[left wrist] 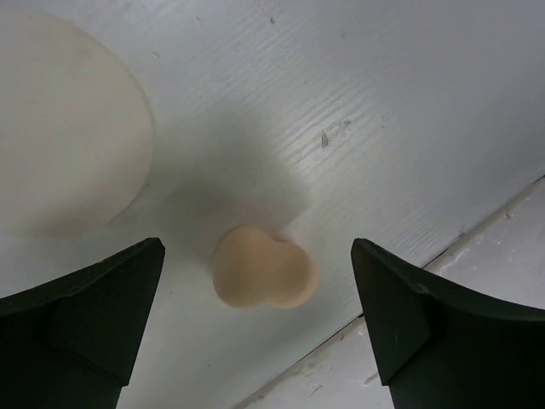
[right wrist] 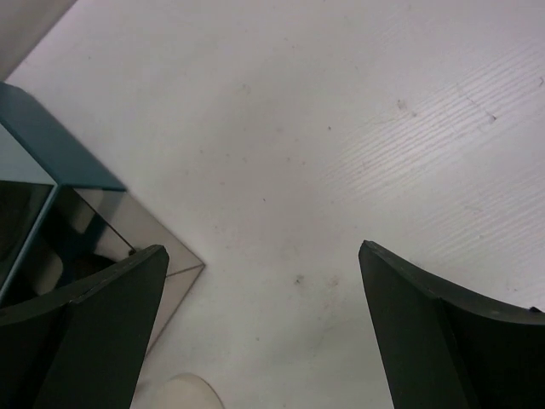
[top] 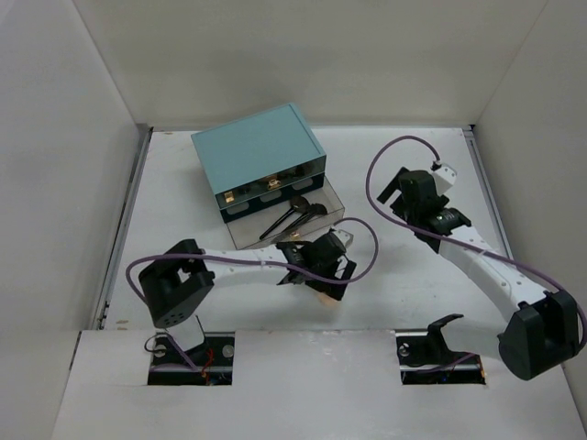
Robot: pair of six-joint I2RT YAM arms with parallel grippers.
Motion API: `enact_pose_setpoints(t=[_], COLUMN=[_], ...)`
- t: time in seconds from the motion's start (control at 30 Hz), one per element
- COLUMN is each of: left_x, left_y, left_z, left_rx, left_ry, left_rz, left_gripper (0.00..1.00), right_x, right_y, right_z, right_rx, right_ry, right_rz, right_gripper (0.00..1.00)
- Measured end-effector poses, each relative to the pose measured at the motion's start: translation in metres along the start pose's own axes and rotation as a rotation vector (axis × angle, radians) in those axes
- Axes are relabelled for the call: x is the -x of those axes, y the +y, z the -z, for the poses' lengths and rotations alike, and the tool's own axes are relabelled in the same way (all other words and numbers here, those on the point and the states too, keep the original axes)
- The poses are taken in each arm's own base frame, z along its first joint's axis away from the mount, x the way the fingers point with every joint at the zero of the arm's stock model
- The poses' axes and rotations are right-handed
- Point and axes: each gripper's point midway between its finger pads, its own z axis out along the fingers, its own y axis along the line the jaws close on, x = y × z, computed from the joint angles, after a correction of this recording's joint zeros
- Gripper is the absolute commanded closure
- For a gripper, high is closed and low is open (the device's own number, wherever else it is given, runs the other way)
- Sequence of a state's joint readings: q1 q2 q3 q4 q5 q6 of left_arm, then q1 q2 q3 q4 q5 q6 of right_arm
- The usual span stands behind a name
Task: Organize the makeup
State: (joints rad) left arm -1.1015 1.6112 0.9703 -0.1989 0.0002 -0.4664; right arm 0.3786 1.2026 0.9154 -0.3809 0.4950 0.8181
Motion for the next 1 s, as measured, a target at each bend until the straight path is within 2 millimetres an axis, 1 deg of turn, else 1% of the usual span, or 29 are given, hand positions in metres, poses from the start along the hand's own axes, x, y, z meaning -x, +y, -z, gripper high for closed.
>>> enact_pose_setpoints(t=[0.03, 0.1, 0.13, 0.17, 0.2, 0.23, 0.37, 0.47, 0.57, 0.63, 0.7, 0.73, 0.8, 0.87, 0.93, 1.0], left_x=[-0.005, -0.012, -0.015, -0.013, -0.011, -0.010, -0.011, -0.004, 0.017, 0.040, 0.066, 0.080, 0.108, 0.136, 0.154, 0.163], left_y=[-0.001, -0.004, -0.003, -0.007, -0.010, -0.011, -0.014, -0.013, -0.014, -0.013, -0.007, -0.001, 0.020, 0.052, 0.087, 0.121], left_z=[-0.006, -0.018, -0.022, -0.022, -0.022, -0.022, -0.019, -0.008, 0.014, 0.034, 0.056, 0.068, 0.090, 0.110, 0.122, 0.128], left_rx=[0.006, 0.015, 0.027, 0.022, 0.018, 0.017, 0.012, 0.005, -0.022, -0.041, -0.046, -0.039, 0.001, 0.081, 0.179, 0.283], left_ry=[0.020, 0.057, 0.069, 0.070, 0.070, 0.070, 0.079, 0.063, -0.008, -0.082, -0.171, -0.221, -0.326, -0.429, -0.500, -0.537], left_rz=[0.004, 0.011, 0.008, 0.015, 0.025, 0.024, 0.022, 0.026, 0.030, 0.034, 0.041, 0.046, 0.066, 0.102, 0.141, 0.179], left_gripper=[0.15, 0.27, 0.37, 0.62, 0.80, 0.90, 0.96, 0.99, 0.99, 0.99, 0.98, 0.98, 0.98, 0.97, 0.97, 0.96], right_x=[-0.003, -0.007, -0.007, -0.007, -0.007, -0.006, 0.002, 0.006, 0.006, 0.005, -0.001, -0.005, -0.017, -0.034, -0.054, -0.078], right_y=[-0.002, -0.008, -0.012, -0.016, -0.019, -0.022, -0.026, -0.024, -0.024, -0.022, -0.012, -0.005, 0.014, 0.033, 0.047, 0.056], right_z=[-0.001, -0.003, -0.004, -0.005, -0.006, -0.006, -0.003, 0.001, 0.002, 0.002, 0.005, 0.008, 0.015, 0.023, 0.033, 0.043], right_rx=[-0.002, -0.009, -0.016, -0.022, -0.028, -0.032, -0.029, -0.016, -0.011, -0.001, 0.035, 0.064, 0.141, 0.230, 0.315, 0.394], right_ry=[0.008, 0.022, 0.026, 0.028, 0.028, 0.027, 0.010, 0.001, 0.001, 0.004, 0.016, 0.027, 0.050, 0.082, 0.120, 0.163], right_rz=[0.010, 0.019, 0.020, 0.020, 0.018, 0.012, -0.004, -0.008, -0.004, 0.012, 0.041, 0.059, 0.103, 0.157, 0.220, 0.300], right_gripper=[0.00, 0.00, 0.00, 0.00, 0.00, 0.00, 0.00, 0.00, 0.00, 0.00, 0.00, 0.00, 0.00, 0.00, 0.00, 0.00])
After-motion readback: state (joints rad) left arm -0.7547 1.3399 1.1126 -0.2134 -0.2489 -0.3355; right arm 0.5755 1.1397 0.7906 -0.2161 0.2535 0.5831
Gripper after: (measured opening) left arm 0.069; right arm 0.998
